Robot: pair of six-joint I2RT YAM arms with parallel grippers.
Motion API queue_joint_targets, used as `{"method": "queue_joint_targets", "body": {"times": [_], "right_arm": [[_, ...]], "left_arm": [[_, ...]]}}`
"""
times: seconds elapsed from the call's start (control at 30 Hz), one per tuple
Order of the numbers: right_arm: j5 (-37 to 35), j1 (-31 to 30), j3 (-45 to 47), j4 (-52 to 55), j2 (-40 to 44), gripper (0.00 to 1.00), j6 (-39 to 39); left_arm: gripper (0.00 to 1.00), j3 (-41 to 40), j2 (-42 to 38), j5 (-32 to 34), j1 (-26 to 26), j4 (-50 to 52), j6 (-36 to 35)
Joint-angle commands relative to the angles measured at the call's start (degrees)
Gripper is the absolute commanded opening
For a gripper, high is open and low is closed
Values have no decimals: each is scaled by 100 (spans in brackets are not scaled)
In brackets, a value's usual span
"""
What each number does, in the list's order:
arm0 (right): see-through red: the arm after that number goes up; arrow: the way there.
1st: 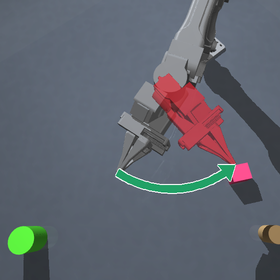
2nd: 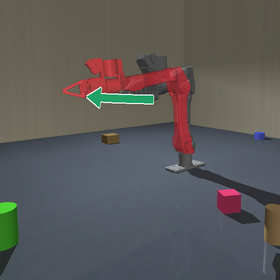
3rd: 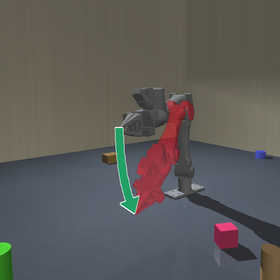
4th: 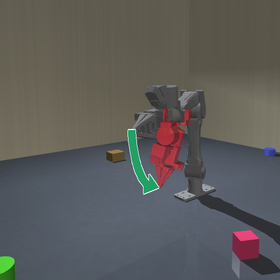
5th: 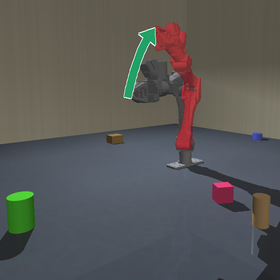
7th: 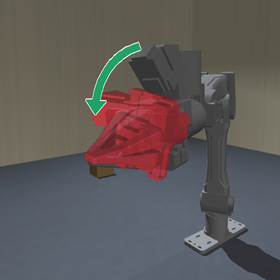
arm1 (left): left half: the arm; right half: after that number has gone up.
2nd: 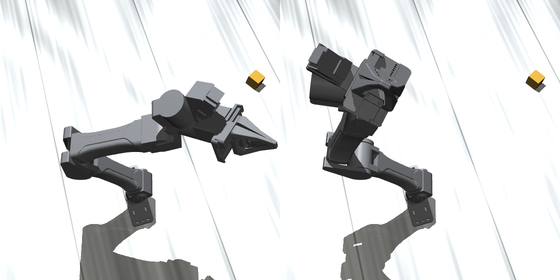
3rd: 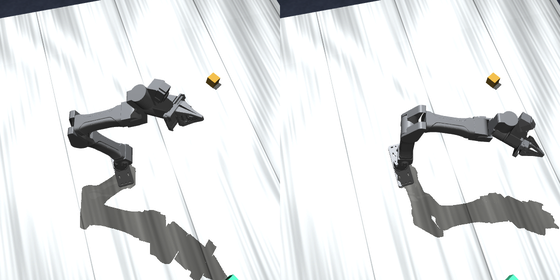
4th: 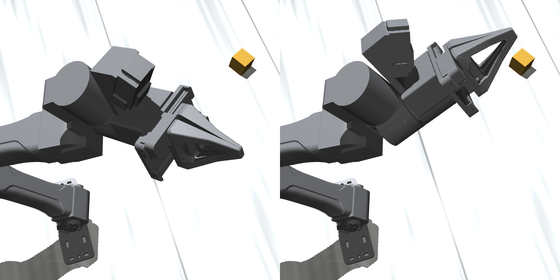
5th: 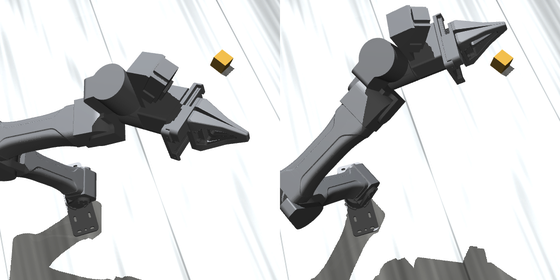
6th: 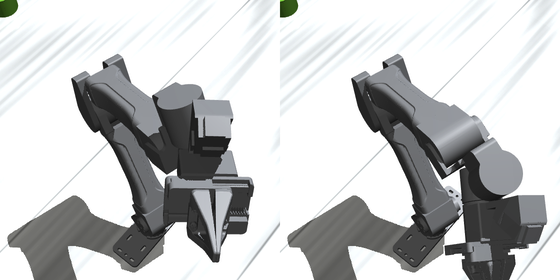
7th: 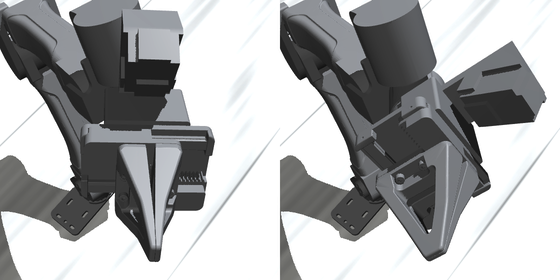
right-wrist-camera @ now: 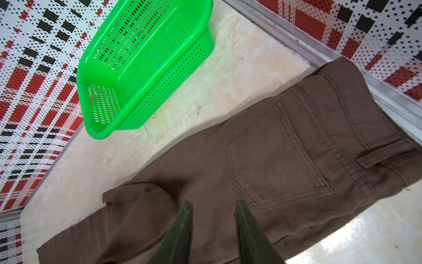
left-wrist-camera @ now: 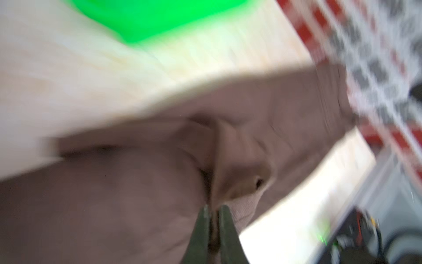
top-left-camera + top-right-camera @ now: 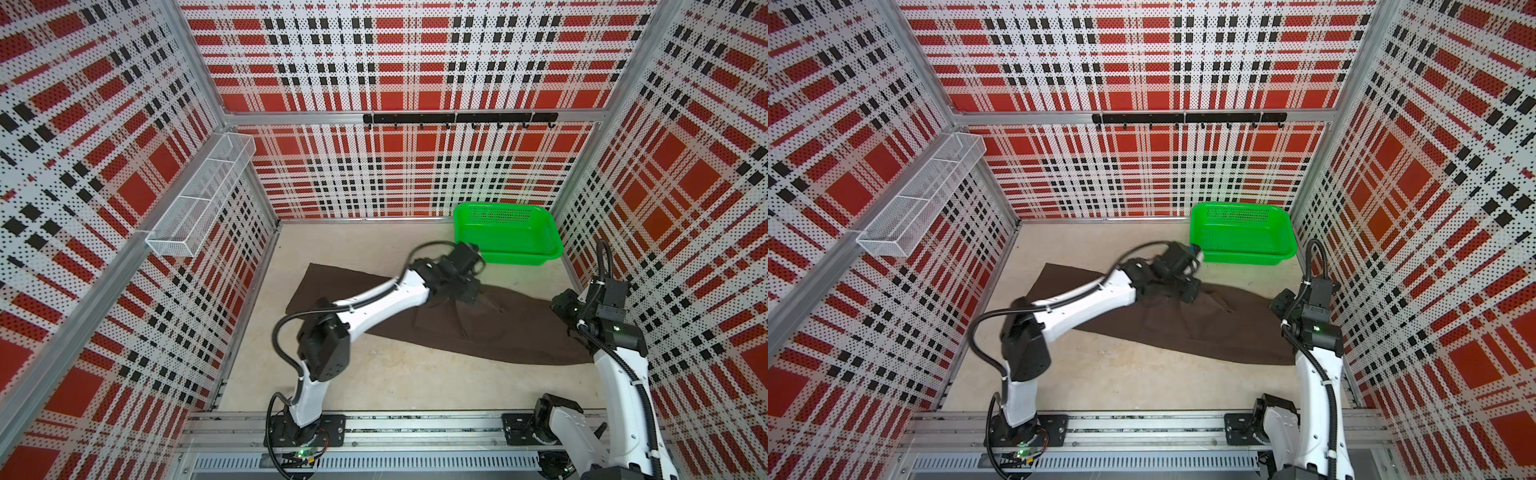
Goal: Fold and stack the trousers
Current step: Smooth out the trousers at the center of the table.
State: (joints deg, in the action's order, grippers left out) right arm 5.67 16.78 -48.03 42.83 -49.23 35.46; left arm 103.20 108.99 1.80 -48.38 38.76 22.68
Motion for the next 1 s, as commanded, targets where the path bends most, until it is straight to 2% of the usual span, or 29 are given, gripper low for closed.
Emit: {"method": "queue_joint_targets", "body": {"times": [0.0, 0.23, 0.3, 0.37, 0.43, 0.63, 0.83, 0.97], "right_arm": [[161, 45, 96, -130, 6, 35, 44], [127, 45, 162, -123, 28, 35, 39], [110, 48, 202, -129, -5, 35, 14], [125, 45, 259, -156, -50, 35, 11], [238, 45, 317, -187, -78, 35, 10], [752, 46, 479, 377, -105, 44, 300], [760, 38, 920, 1202, 456, 46, 830], [914, 37, 1412, 1357, 594, 46, 1294]], "left_arm": [[0, -220, -824, 991, 1235, 91, -104], [0, -632, -1475, 1873, 3262, 473, -520], [0, -773, -1663, 1889, 3877, 483, -536], [0, -853, -1770, 1724, 4229, 492, -562], [0, -866, -1811, 1475, 4400, 496, -597], [0, -936, -1726, 950, 4417, 556, -463], [0, -1374, -1866, 831, 4510, 464, -340], [0, -1652, -1958, 703, 4836, 345, -291]]}}
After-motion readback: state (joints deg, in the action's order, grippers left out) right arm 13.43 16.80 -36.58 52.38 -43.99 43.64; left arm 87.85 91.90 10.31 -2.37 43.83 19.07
